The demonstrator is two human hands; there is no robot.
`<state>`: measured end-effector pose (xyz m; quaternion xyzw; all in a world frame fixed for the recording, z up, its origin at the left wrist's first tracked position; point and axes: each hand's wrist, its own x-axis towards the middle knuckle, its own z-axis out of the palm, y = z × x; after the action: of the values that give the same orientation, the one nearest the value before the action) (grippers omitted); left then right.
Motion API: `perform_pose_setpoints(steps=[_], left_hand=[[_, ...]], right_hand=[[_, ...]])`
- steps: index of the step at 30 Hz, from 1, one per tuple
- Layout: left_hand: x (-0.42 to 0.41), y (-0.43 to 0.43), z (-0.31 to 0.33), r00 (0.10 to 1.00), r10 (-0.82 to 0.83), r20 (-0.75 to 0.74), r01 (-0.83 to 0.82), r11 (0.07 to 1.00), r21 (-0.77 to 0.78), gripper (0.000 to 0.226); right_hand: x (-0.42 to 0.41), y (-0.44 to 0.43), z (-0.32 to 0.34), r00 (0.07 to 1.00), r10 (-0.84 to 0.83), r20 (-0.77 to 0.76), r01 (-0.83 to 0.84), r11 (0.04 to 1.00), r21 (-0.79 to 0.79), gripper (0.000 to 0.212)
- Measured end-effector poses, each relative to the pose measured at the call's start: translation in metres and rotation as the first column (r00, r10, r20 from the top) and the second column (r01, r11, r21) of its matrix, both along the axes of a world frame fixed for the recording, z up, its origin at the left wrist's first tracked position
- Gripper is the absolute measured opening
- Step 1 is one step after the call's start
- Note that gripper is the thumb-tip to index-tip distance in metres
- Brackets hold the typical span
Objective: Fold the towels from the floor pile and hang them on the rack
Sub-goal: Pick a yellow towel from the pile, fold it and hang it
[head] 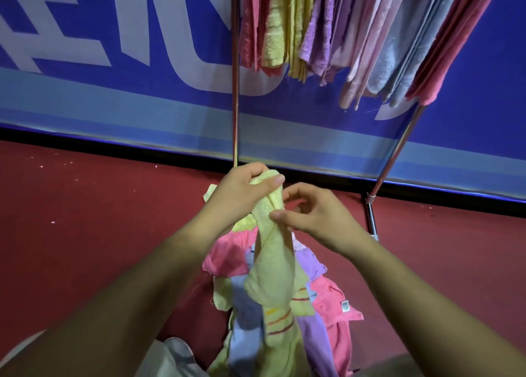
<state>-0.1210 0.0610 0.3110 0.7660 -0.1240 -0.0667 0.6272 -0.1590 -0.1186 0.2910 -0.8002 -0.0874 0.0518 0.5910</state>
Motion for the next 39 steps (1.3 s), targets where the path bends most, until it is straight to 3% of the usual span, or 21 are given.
perform_pose_setpoints(steps=[2, 4, 10, 12, 14, 17, 19, 20, 23, 26, 29, 31, 33, 35, 39], left_hand=[[-0.001, 0.000, -0.002, 0.999, -0.012, -0.033, 0.012, 1.000, -0.011, 0.024], [0.000, 0.001, -0.001, 1.000, -0.020, -0.024, 0.020, 1.000, 0.003, 0.023], [0.008, 0.006, 0.006, 1.000, -0.025, 0.009, 0.024, 0.997, 0.069, 0.020], [0.010, 0.009, 0.007, 1.000, 0.005, 0.031, -0.006, 1.000, 0.015, 0.025], [0.012, 0.012, 0.007, 0.997, 0.061, 0.051, -0.060, 0.998, -0.026, 0.036], [0.015, 0.017, 0.006, 0.986, 0.159, 0.046, -0.155, 0.986, -0.067, 0.045], [0.019, 0.022, 0.005, 0.969, 0.244, 0.041, -0.240, 0.968, -0.078, 0.052], [0.023, 0.026, 0.003, 0.955, 0.295, 0.037, -0.292, 0.954, -0.072, 0.053], [0.028, 0.032, -0.002, 0.923, 0.379, 0.071, -0.384, 0.919, 0.083, 0.040], [0.023, 0.022, -0.005, 0.976, 0.187, 0.109, -0.204, 0.963, 0.175, 0.011], [0.005, -0.001, -0.009, 0.981, -0.157, -0.113, 0.164, 0.985, 0.056, 0.024], [0.001, -0.008, -0.013, 0.972, -0.228, -0.057, 0.233, 0.964, 0.129, 0.029], [0.004, -0.005, -0.010, 0.982, -0.181, 0.051, 0.171, 0.972, 0.162, 0.036], [0.006, -0.002, -0.004, 0.991, -0.104, 0.088, 0.100, 0.994, 0.048, 0.043], [0.010, 0.005, 0.002, 0.998, 0.050, 0.038, -0.044, 0.989, -0.140, 0.056]], right_hand=[[-0.001, 0.004, -0.004, 0.998, -0.010, 0.056, 0.014, 0.997, -0.070, 0.027], [0.000, 0.003, -0.003, 0.994, -0.045, 0.100, 0.046, 0.999, -0.016, 0.010], [0.008, -0.004, 0.009, 0.970, -0.241, -0.017, 0.238, 0.940, 0.244, 0.019], [0.009, -0.009, 0.011, 0.981, -0.190, 0.047, 0.185, 0.977, 0.104, 0.019], [0.008, -0.012, 0.010, 0.988, -0.047, 0.147, 0.067, 0.988, -0.136, 0.014], [0.013, -0.021, 0.000, 0.988, 0.008, 0.153, 0.058, 0.904, -0.423, 0.015], [0.017, -0.028, -0.004, 0.991, -0.048, 0.121, 0.105, 0.848, -0.519, 0.014], [0.020, -0.032, -0.007, 0.991, -0.106, 0.086, 0.134, 0.870, -0.475, 0.012], [0.022, -0.034, -0.004, 0.978, -0.195, -0.075, 0.191, 0.980, -0.061, 0.012], [0.019, -0.022, 0.008, 0.983, -0.133, -0.123, 0.154, 0.972, 0.179, 0.016], [0.011, -0.009, 0.015, 0.994, -0.023, -0.103, 0.043, 0.980, 0.196, 0.014], [0.010, -0.006, 0.015, 0.995, 0.001, -0.105, 0.020, 0.980, 0.199, 0.015], [0.012, -0.010, 0.014, 0.995, 0.008, -0.100, 0.012, 0.980, 0.201, 0.012], [0.014, -0.017, 0.014, 0.995, 0.039, -0.090, -0.031, 0.995, 0.092, 0.007], [0.016, -0.031, 0.008, 0.998, -0.006, -0.058, -0.012, 0.952, -0.305, 0.010]])
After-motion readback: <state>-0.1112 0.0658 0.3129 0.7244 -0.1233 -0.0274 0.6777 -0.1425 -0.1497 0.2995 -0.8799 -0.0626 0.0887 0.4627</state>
